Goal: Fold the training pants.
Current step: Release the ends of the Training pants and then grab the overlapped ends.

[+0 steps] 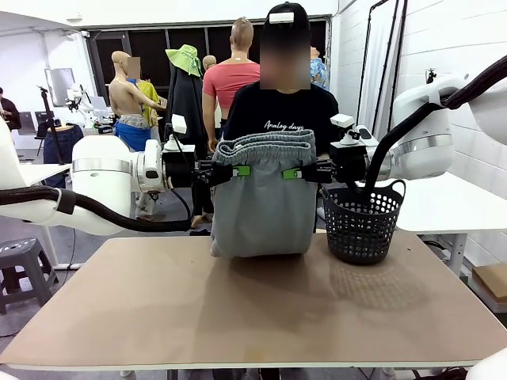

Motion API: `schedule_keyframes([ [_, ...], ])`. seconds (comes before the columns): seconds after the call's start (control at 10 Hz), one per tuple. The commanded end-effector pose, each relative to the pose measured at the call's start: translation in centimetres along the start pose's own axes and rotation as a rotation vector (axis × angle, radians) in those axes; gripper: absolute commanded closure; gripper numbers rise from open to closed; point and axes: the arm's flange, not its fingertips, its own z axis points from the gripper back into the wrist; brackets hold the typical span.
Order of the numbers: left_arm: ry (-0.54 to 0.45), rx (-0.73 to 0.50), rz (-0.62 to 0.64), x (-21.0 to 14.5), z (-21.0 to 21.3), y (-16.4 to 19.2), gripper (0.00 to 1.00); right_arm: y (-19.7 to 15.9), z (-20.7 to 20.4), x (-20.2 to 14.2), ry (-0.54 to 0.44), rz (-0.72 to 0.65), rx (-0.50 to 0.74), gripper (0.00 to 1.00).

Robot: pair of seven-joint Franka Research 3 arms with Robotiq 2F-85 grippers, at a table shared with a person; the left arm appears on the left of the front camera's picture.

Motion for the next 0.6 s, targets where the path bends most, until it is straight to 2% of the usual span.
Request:
schedule_keyframes([
  [0.0,-0.018,0.003,0.008,0.38,0.04,-0.22,1.0,0.17,-0.13,0.29,-0.024,0.002,-0.008,1.0],
  [0.5,-0.018,0.003,0.008,0.38,0.04,-0.22,1.0,0.17,-0.13,0.29,-0.024,0.002,-0.008,1.0],
])
